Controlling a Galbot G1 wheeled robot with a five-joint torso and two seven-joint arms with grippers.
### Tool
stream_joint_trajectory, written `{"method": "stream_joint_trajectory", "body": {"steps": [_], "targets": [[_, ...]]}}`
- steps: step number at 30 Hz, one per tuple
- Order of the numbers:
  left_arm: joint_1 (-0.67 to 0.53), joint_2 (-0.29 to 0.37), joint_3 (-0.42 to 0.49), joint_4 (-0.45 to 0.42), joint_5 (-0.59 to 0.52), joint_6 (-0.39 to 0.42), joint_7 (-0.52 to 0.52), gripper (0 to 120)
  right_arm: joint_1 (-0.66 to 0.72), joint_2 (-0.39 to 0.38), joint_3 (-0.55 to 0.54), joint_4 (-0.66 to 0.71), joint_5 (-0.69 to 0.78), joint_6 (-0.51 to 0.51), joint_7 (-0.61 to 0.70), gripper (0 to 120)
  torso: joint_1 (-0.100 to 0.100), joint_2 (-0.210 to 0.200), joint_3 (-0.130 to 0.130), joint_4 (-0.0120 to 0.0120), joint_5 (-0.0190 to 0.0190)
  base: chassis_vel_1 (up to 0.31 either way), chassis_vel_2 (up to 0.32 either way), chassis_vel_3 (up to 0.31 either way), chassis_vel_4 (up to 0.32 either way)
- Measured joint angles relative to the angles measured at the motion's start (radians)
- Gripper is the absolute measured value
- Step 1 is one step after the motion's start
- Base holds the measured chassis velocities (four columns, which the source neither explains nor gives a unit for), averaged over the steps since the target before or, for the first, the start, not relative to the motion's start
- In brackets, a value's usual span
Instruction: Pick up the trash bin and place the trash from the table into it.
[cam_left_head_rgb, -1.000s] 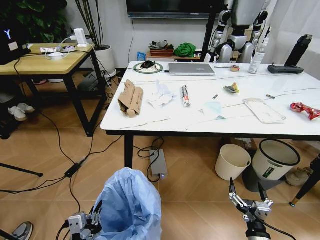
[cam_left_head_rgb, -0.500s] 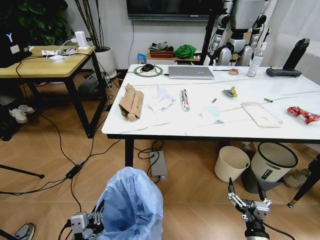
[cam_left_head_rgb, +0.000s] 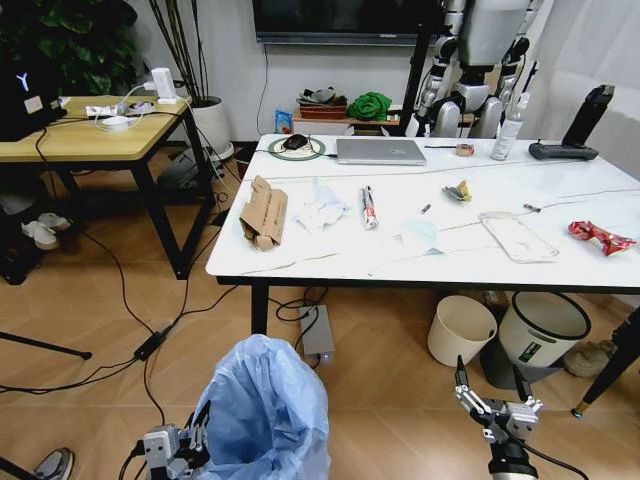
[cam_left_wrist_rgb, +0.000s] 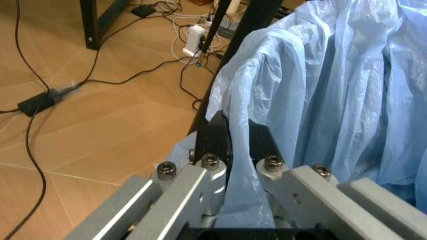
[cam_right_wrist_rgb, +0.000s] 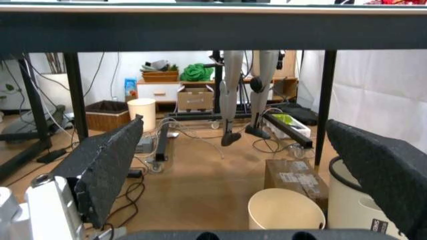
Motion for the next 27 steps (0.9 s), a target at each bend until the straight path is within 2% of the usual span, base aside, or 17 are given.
{"method": "stream_joint_trajectory", "body": {"steps": [27], "targets": [[-0.004, -0.001, 0.006, 0.006, 0.004, -0.01, 0.018, 0, 0.0, 0.003, 0.0, -0.002, -0.004, -0.002, 0.003, 100, 0.05, 0.118, 0.067, 0.0, 0.0, 0.0, 0.0, 0.0, 0.0]]}}
